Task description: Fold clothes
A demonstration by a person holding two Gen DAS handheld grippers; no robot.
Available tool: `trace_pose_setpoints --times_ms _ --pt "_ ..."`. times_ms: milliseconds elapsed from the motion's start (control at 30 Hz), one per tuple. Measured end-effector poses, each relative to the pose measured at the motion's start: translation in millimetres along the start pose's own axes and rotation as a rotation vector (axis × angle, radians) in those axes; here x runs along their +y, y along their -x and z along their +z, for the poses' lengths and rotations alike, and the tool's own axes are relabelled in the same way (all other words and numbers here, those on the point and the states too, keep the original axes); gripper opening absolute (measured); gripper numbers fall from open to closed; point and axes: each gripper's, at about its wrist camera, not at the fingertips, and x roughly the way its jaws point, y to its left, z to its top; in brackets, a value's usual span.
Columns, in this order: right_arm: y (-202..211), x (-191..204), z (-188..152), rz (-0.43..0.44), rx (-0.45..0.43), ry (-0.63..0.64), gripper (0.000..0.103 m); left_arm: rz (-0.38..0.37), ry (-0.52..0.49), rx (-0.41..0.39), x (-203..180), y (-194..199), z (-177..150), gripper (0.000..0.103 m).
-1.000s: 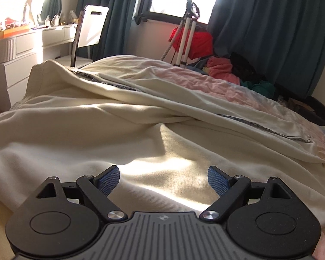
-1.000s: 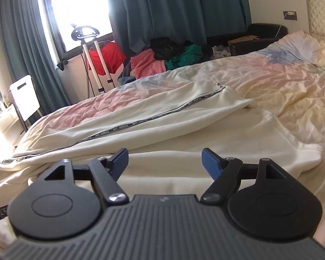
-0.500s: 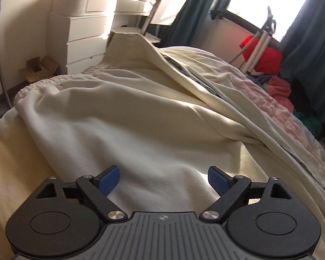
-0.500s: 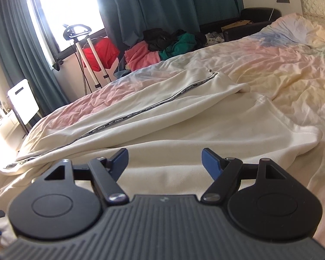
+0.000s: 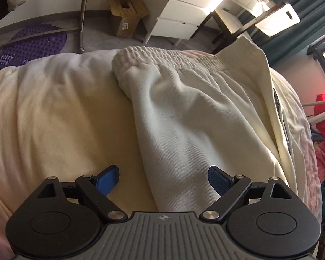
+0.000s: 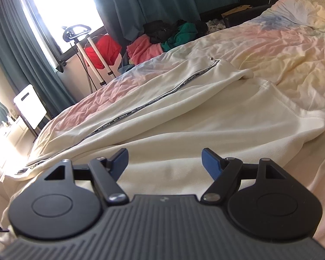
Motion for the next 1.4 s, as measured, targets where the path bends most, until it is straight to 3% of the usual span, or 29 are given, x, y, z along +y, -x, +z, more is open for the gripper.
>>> trace_pose_setpoints --times_ms 133,333,500,567,633,733,833,933,1000,1100,1167,1300,1400 --pt "-4.0 1.4 -1.6 -0.008 0.014 0.007 0.076 -0.058 -0.06 0.001 -15.0 -8.9 -3.9 0.096" --pt "-10.8 1.3 -5.7 -0.026 0.04 0.01 0.076 -0.228 -0.122 -0.012 -39.3 2.8 7.9 0.095" --pt "-15.8 3.2 -5.5 -0.033 0.041 0.006 0.076 -0.363 -0.128 -0.002 -30.1 13.4 11.8 0.096" --pt "-18.8 4.3 -5.9 -0.036 0.047 0.006 0.076 -0.353 -0.114 0.02 -22.9 4.7 8.6 0.097" --pt "-21.8 3.9 -6.0 -0.038 0.056 0.002 0.076 -0.262 -0.096 0.096 -15.4 -14.8 5.6 0.096" --pt "-24.8 3.5 -7.2 -0.045 0.065 -0.009 0.076 -0.272 -0.024 0.14 -2.1 -26.2 2.4 0.096" --pt "-26.8 4.6 -8.2 -0.057 0.067 -0.008 0.076 -0.3 -0.026 0.15 -9.1 -27.3 5.1 0.098" --pt "-28.9 5.2 -8.6 -0.076 0.064 -0.001 0.076 -0.406 -0.065 0.128 -18.2 -28.1 7.0 0.097" --pt "-30.4 3.9 -8.7 -0.083 0.069 -0.006 0.076 -0.52 -0.053 0.103 -19.1 -17.8 7.4 0.097" --pt "-30.7 2.0 -8.6 -0.089 0.07 -0.021 0.076 -0.704 0.02 0.064 -10.8 -0.6 13.2 0.097" --pt "-29.4 0.6 -8.1 -0.091 0.063 -0.034 0.076 -0.751 0.072 0.061 -4.1 3.5 12.8 0.097" --pt "-27.1 -5.7 -6.2 -0.091 0.052 -0.075 0.076 -0.568 0.073 0.132 1.0 -9.5 9.5 0.097" --pt "-19.8 -27.0 -1.2 -0.073 0.045 -0.199 0.076 -0.427 0.098 0.201 6.3 -28.7 10.0 0.095"
